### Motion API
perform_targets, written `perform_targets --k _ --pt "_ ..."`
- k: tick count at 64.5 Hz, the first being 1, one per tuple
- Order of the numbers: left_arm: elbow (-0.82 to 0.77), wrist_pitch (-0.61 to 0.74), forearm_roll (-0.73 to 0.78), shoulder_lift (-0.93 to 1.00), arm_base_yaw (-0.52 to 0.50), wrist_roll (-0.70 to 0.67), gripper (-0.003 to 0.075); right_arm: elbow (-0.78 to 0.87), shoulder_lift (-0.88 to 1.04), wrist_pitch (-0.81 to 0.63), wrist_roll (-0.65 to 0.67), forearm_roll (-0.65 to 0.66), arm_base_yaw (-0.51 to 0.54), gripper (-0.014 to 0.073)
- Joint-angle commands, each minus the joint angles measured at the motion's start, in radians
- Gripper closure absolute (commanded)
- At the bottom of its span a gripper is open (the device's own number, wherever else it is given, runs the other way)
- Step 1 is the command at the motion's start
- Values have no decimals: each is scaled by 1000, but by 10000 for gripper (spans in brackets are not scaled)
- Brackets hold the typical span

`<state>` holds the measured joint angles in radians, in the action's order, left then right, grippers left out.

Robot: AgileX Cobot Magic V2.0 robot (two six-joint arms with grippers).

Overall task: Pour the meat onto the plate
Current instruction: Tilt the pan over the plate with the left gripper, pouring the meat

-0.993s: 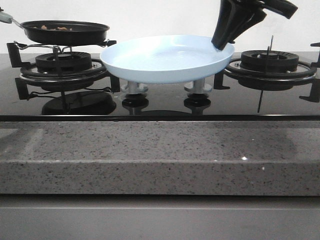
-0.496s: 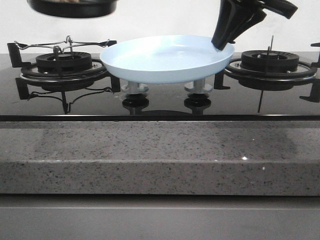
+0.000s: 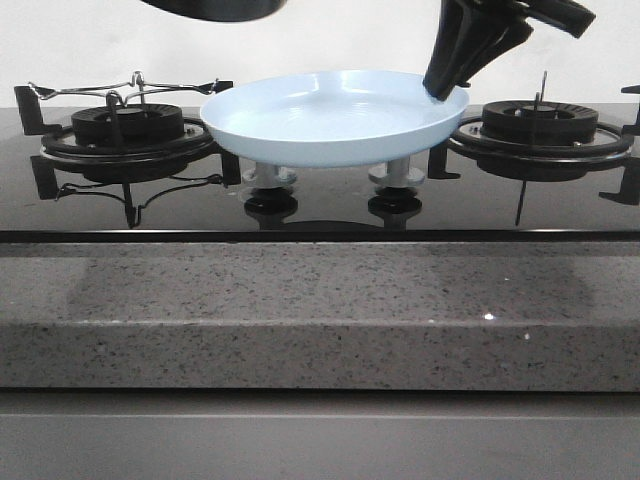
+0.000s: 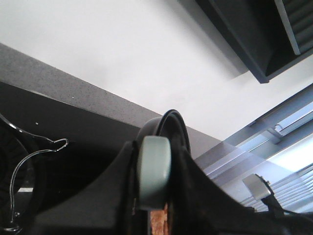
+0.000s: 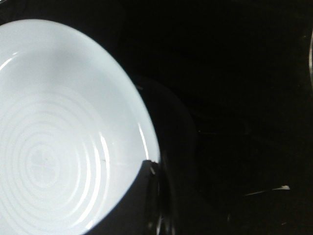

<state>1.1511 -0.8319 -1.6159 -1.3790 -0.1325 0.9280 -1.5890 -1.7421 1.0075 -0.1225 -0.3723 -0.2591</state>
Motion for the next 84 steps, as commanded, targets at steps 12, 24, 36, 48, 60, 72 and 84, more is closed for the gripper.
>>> perform_targets --k 12,24,36,48,60,72,84 --pt "37 109 7 143 109 90 741 -22 51 -30 -10 -34 1 656" --pt "38 245 91 165 218 148 741 -22 51 -30 -10 -34 1 656" --pt "57 340 170 169 325 196 741 -22 51 -30 -10 -34 1 656" --pt "107 437 349 169 442 196 741 -22 51 -29 -10 -34 1 656" --pt "140 480 494 169 543 194 741 -22 51 -28 -10 -34 1 656" --pt "140 530 604 169 607 194 741 -22 51 -27 -10 -34 1 656" --pt "140 547 682 169 646 194 741 -22 51 -27 -10 -34 1 656"
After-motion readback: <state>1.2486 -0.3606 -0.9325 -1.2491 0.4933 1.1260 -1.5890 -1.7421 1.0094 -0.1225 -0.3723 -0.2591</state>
